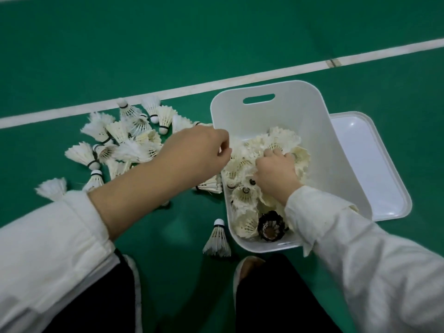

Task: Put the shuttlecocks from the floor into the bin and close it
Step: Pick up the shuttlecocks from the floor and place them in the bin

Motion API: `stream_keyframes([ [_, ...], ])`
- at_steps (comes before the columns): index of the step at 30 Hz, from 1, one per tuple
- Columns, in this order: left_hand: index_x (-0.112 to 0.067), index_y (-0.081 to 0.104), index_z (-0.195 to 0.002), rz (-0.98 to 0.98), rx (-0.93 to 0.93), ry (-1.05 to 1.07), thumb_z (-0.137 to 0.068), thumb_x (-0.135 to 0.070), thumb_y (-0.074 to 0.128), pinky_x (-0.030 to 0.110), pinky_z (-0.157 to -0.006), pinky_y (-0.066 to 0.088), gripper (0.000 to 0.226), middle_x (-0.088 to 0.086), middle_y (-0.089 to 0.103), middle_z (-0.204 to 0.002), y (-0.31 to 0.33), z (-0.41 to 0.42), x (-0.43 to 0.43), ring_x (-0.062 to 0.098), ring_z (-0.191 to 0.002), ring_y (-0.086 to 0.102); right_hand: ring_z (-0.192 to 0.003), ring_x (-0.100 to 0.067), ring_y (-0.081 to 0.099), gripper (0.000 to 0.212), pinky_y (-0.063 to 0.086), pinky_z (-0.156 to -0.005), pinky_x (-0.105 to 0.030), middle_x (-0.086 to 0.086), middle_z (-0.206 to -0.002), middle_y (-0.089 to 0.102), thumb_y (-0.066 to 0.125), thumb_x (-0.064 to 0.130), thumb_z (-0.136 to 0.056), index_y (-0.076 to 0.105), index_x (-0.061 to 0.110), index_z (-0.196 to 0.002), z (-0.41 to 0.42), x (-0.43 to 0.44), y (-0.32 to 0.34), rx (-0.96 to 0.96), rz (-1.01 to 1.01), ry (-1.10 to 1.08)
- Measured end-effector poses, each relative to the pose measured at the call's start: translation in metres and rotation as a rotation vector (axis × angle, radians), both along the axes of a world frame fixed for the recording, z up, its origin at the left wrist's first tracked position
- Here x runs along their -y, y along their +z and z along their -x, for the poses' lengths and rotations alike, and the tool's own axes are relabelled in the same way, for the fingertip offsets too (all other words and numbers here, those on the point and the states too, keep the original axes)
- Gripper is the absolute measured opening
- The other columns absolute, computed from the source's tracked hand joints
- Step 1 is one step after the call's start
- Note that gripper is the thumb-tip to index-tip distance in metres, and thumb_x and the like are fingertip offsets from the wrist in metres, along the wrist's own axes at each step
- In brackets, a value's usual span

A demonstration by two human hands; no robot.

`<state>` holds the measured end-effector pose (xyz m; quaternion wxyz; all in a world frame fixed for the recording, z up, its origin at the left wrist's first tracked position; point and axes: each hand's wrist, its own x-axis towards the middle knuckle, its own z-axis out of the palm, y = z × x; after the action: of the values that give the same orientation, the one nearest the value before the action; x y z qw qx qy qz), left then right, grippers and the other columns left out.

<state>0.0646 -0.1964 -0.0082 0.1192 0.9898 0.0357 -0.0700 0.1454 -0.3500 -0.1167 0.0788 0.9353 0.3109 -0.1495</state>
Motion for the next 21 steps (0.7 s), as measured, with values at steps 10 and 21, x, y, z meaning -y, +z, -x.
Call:
stream_keyframes([
  [10,-0.013,0.059,-0.091,-0.077,-0.014,0.103,-0.093,-0.03,0.041,0.028,-0.056,0.042,0.026,0.003,0.062,-0.08,0.0,0.057,-0.023,0.023,-0.072,0.057,-0.104,-0.028,0.056,0.023,0.044,-0.083,-0.034,-0.008,-0.111,0.059,0.049,0.02,-0.091,0.062,0.014,-0.109,0.051,-0.022,0.145,-0.076,-0.224,0.325],
  [21,-0.011,0.061,-0.095,0.221,-0.27,0.481,-0.091,-0.027,0.046,0.032,-0.068,0.043,0.022,0.014,0.065,-0.098,-0.116,0.135,-0.065,0.03,-0.087,0.058,-0.107,-0.031,0.054,0.038,0.044,-0.073,-0.036,-0.009,-0.118,0.048,0.055,0.025,-0.086,0.049,0.013,-0.122,0.147,-0.056,0.048,-0.25,0.114,0.393],
])
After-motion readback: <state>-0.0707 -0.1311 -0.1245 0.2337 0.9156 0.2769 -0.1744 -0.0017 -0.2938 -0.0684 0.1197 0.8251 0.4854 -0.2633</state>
